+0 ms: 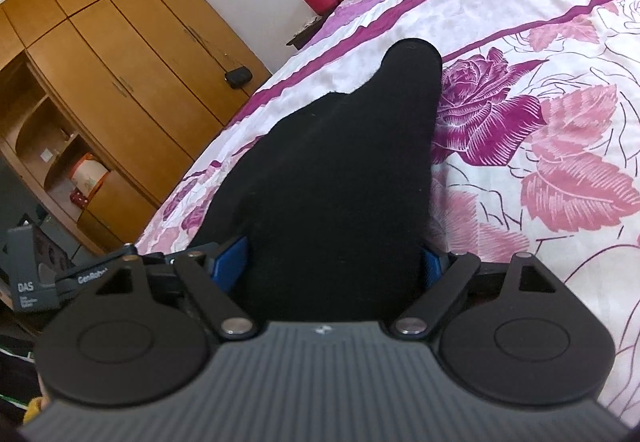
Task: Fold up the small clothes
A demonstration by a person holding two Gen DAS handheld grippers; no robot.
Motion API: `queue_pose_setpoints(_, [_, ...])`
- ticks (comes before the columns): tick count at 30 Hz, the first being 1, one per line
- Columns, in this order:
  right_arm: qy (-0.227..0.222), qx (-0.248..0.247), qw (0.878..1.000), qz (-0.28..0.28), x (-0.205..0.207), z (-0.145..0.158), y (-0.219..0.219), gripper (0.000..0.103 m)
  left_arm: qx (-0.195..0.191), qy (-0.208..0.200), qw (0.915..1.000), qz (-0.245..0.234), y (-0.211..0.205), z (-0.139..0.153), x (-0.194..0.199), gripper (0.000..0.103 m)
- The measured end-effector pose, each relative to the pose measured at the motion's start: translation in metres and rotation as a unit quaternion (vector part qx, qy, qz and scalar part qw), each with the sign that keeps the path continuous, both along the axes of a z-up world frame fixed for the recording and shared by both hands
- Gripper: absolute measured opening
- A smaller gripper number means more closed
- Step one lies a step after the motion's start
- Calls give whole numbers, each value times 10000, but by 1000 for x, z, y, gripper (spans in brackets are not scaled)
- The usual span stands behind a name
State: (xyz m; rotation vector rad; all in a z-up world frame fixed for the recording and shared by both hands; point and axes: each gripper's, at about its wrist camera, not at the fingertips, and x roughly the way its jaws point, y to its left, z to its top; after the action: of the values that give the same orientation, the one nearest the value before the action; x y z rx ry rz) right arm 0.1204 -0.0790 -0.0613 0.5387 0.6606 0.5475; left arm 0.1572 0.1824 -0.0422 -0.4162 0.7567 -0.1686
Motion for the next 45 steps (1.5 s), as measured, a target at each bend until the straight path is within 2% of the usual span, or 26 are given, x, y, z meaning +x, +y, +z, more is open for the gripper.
queue_pose_setpoints(13, [17, 58, 10000, -35, 4, 0, 5, 85, -258, -258, 9993, -93, 3, -7, 2, 93])
queue_pose_setpoints(30, [86, 61, 9999, -134, 7, 2, 11, 73, -556, -458, 9972, -224, 6, -12, 0, 93])
queue_pose_setpoints(33, [73, 127, 9998, -139, 6, 3, 10, 63, -614, -476, 9967, -241, 6, -11, 0, 92])
queue_pose_setpoints(36, [91, 252, 9995, -176, 4, 4, 8, 54, -735, -468, 9956, -350, 4, -10, 0, 82])
queue_pose_setpoints(38, [92, 323, 9992, -193, 2, 8, 6, 49, -956, -394, 9937, -442, 2, -11, 2, 69])
queue_pose_setpoints(39, [82, 318, 9993, -196, 0, 10, 6, 49, -1145, -306, 9917, -504, 1, -12, 4, 66])
queue_pose_setpoints(41, [111, 287, 9993, -214, -1, 15, 4, 46, -1390, -175, 9889, -486, 1, -14, 7, 62])
queue_pose_setpoints(45, [284, 423, 9984, -242, -2, 23, -2, 45, -1615, -95, 9856, -488, 1, -11, 6, 59])
